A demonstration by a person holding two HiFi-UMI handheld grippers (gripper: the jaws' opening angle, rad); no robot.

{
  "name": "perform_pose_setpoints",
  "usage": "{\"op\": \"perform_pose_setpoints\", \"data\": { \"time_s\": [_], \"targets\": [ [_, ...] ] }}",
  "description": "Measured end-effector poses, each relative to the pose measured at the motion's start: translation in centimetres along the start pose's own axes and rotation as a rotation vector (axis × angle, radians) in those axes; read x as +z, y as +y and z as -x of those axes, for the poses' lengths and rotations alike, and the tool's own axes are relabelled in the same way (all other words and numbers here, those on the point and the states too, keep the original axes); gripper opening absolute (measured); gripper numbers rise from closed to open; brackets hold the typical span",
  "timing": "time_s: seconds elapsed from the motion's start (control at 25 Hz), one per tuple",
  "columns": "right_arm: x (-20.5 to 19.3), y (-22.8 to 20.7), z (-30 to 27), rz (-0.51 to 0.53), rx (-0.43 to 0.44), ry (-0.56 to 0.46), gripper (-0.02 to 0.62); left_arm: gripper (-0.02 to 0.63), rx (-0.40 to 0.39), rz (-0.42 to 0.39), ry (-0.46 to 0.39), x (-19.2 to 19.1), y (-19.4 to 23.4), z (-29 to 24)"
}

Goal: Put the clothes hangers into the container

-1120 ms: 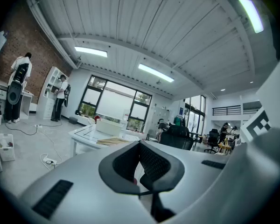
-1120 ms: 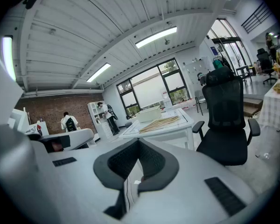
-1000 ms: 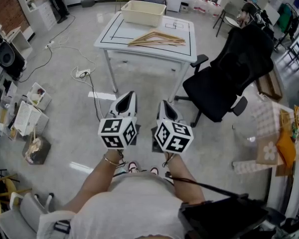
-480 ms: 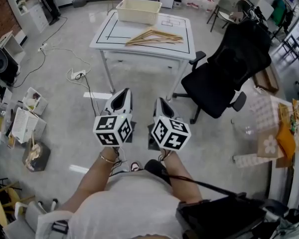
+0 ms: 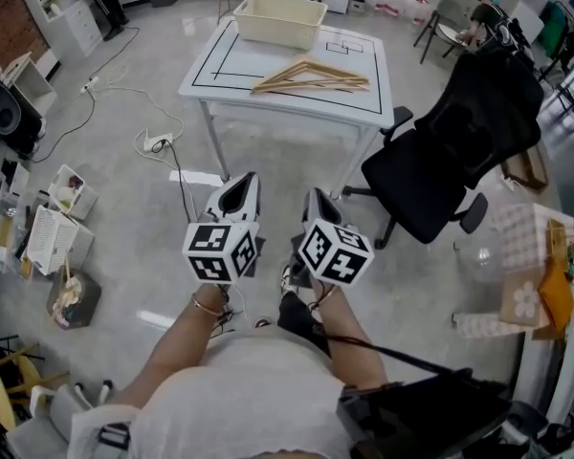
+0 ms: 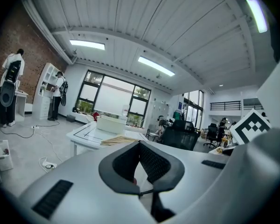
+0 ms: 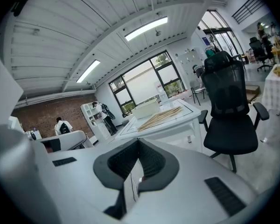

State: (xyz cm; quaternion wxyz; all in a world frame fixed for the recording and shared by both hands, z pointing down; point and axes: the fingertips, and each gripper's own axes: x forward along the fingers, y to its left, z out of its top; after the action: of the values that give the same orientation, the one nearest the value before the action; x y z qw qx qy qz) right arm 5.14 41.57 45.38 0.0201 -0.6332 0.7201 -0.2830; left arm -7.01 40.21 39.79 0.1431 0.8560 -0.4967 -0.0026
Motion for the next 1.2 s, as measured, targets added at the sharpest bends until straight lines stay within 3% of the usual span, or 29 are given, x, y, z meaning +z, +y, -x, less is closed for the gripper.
{"op": "perform_pose_setpoints", "data": {
  "time_s": [0.4,1.2],
  "targets": [
    [5.1,-1.0,-9.1,0.060,0.060,0.040,0.015,0.000,0.073,0.030,-0.024,2.7,3.6,-8.9],
    [13.9,-9.0,-24.0,0.070,0.100,0.087,0.015,0.000,0.170,0.001,-0.003,5.0,6.4,-25.9]
  ]
}}
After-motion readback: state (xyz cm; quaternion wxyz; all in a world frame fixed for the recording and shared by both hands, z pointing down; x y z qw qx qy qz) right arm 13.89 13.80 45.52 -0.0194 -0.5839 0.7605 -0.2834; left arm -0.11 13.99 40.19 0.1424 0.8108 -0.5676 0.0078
